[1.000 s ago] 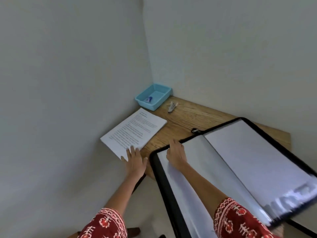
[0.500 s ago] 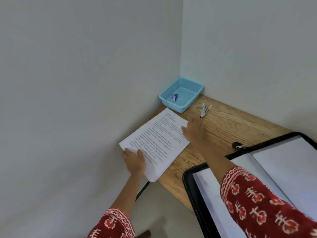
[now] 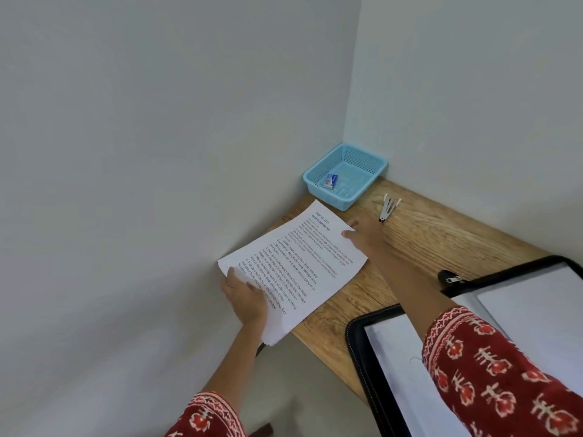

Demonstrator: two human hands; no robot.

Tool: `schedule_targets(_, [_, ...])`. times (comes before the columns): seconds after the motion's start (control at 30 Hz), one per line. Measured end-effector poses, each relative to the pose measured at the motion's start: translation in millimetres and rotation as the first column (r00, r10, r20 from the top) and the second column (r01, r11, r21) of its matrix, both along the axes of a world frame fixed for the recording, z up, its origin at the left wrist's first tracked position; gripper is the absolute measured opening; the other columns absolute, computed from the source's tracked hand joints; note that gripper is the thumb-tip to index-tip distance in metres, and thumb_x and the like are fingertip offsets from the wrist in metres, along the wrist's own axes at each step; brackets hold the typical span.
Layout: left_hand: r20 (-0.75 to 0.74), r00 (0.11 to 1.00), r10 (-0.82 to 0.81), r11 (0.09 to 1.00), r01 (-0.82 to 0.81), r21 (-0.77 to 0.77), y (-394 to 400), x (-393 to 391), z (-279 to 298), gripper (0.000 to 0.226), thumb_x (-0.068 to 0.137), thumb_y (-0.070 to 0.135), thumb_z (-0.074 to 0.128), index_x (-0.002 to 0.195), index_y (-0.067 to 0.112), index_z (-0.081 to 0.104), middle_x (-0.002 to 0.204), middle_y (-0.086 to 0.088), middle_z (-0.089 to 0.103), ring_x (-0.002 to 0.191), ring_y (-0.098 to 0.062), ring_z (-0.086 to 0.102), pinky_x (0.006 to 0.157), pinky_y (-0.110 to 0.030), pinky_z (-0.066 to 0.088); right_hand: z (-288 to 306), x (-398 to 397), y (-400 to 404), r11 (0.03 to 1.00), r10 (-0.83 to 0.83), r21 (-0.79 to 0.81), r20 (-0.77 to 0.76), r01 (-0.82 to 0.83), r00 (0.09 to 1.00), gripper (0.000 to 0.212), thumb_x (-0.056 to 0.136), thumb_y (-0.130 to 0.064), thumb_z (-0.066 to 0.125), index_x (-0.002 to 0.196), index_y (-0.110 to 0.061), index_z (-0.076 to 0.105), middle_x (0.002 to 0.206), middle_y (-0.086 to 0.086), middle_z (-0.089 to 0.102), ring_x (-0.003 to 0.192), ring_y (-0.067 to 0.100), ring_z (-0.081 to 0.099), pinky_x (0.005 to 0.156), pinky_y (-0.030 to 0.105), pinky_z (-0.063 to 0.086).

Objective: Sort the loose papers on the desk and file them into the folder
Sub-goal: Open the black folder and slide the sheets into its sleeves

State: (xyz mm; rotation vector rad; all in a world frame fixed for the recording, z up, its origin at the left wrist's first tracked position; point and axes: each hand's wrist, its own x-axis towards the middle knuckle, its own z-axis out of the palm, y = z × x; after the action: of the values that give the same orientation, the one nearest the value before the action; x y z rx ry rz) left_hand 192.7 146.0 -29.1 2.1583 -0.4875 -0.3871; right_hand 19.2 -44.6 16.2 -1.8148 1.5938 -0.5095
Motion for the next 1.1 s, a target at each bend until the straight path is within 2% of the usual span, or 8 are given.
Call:
schedule_targets(0.23, [-0.07,0.995,0.068,0.995,-0.072,-0.063,3,25,-4,0.058,0.079,-0.017,0.049,0.134,0.0,0.043,0.133,-0.022,0.044,0.123,-0.036,0.044,0.102,-0.044,0.036,25,-7,14,0.976,0.102,-0.2,0.078,-0.084,0.992,0.01,0.081,-0.003,0.068,0.09,-0.006,0.064,0.082,-0.002,0.059,0.076,0.013,0.054,0.063,0.024,0.041])
schedule_targets(0.33, [-0.115,0.99,0.081,0.988,-0.095,-0.12,4,27,1,0.047,0.076,-0.019,0.053,0.121,-0.004,0.052,0.121,-0.021,0.055,0.11,-0.036,0.055,0.091,-0.04,0.045,35,-23,14,0.991,0.065,-0.124,0.181,-0.043,0.981,0.019,0.085,-0.002,0.064,0.104,-0.004,0.064,0.093,0.003,0.062,0.081,0.015,0.057,0.06,0.022,0.042])
schedule_targets(0.5, [-0.102,0.993,0.053,0.99,-0.066,-0.124,5,29,3,0.039,0.08,-0.017,0.05,0.114,0.001,0.06,0.114,-0.022,0.057,0.088,-0.032,0.058,0.084,-0.038,0.048,44,-75,-1,0.98,-0.028,0.199,0.225,-0.017,0.974,0.029,0.088,0.003,0.056,0.116,-0.007,0.058,0.113,0.012,0.063,0.096,0.028,0.064,0.084,0.046,0.054])
schedule_targets(0.6, [-0.094,0.995,0.034,0.994,-0.043,-0.096,10,30,-5,0.037,0.081,-0.016,0.047,0.109,0.002,0.063,0.114,-0.019,0.059,0.101,-0.035,0.058,0.089,-0.04,0.048,37,-93,8,0.907,-0.021,0.414,0.23,-0.078,0.973,0.04,0.084,0.006,0.056,0.12,-0.011,0.054,0.117,0.007,0.064,0.1,0.024,0.063,0.086,0.046,0.054])
schedule_targets(0.77, [-0.136,0.991,-0.013,0.996,0.0,-0.09,17,21,-6,0.048,0.079,-0.018,0.044,0.122,0.002,0.054,0.123,-0.016,0.055,0.113,-0.034,0.053,0.093,-0.041,0.047,29,-86,54,0.904,-0.033,0.412,0.33,-0.112,0.943,0.043,0.089,0.001,0.06,0.13,-0.009,0.053,0.123,0.007,0.061,0.097,0.02,0.062,0.071,0.027,0.052])
schedule_targets(0.9, [-0.238,0.971,-0.031,0.997,0.014,-0.075,36,3,-8,0.061,0.078,-0.011,0.054,0.134,0.0,0.032,0.117,-0.017,0.058,0.106,-0.034,0.058,0.085,-0.042,0.05,36,-96,70,0.947,-0.134,0.32,0.445,-0.017,0.886,0.042,0.089,0.008,0.055,0.13,-0.003,0.052,0.129,0.015,0.058,0.1,0.025,0.059,0.076,0.032,0.05])
schedule_targets(1.0, [-0.331,0.943,-0.021,1.0,0.016,-0.016,55,-29,-5,0.077,0.088,0.004,0.057,0.146,-0.001,0.007,0.121,-0.011,0.055,0.107,-0.031,0.057,0.091,-0.043,0.049,53,-126,84,0.957,-0.183,0.289,0.506,0.034,0.843,0.04,0.09,0.008,0.055,0.129,-0.002,0.053,0.129,0.015,0.058,0.098,0.022,0.058,0.076,0.03,0.049])
schedule_targets(1.1, [-0.535,0.844,-0.039,0.999,0.044,-0.003,77,-75,6,0.053,0.097,0.025,0.049,0.14,0.007,0.024,0.113,-0.014,0.057,0.095,-0.032,0.06,0.07,-0.038,0.056,59,-165,107,0.937,-0.27,0.337,0.535,0.091,0.801,0.041,0.09,0.006,0.056,0.13,-0.003,0.051,0.123,0.011,0.059,0.097,0.024,0.059,0.077,0.034,0.051])
